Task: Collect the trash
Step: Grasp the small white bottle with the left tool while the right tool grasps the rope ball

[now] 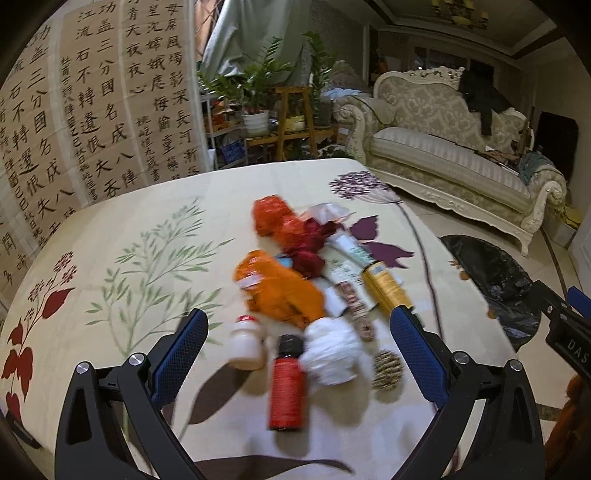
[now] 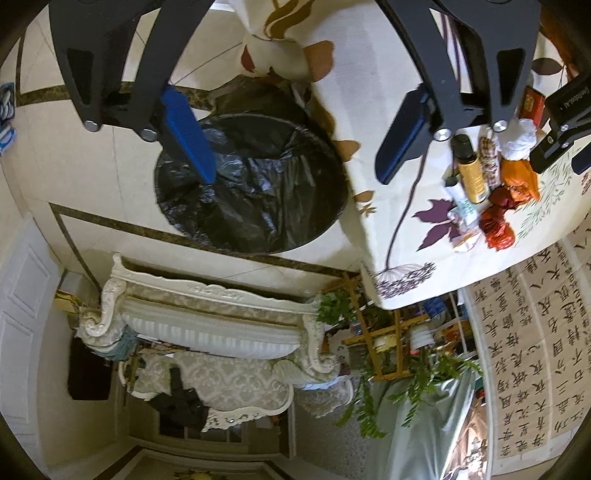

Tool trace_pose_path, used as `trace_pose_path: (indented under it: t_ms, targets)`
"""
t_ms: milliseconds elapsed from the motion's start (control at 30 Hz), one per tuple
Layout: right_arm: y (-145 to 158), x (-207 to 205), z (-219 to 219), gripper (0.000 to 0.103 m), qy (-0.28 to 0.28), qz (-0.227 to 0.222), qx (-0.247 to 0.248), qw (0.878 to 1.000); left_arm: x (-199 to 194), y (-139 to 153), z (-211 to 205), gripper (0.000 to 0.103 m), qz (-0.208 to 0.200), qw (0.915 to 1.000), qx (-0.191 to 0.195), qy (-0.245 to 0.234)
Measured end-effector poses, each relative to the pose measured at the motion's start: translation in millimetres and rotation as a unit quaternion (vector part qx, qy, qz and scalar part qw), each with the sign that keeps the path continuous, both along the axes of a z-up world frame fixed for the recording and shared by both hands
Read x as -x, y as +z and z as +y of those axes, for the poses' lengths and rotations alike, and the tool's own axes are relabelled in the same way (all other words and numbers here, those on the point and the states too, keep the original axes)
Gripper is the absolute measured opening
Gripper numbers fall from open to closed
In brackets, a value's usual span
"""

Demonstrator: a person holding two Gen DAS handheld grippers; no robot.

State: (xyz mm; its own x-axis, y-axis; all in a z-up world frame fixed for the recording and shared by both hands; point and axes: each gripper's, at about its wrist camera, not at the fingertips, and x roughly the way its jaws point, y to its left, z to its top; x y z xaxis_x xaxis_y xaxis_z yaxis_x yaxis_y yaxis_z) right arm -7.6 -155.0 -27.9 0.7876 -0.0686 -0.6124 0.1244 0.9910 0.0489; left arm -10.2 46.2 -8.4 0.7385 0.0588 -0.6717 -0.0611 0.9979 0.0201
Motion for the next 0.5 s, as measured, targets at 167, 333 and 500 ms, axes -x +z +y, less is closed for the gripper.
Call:
trace_pose_path:
  t_ms: [167,333,500]
  targets:
    - [0,-1,12,0.078,0.018,0.006,0.001,1.000,8,-2,25,0.096,0.004,0.9997,-0.006,0.022]
    - [0,-3,21,0.078,0.030,0.012,0.003,0.999,15,-5,46,0.077,0.011,0.9991,-0.009,0.041]
    - [3,-5,32,0.078,0.041,0.014,0.008,0.999,20,-9,56,0.075,0.016,0.9989,-0.007,0.044]
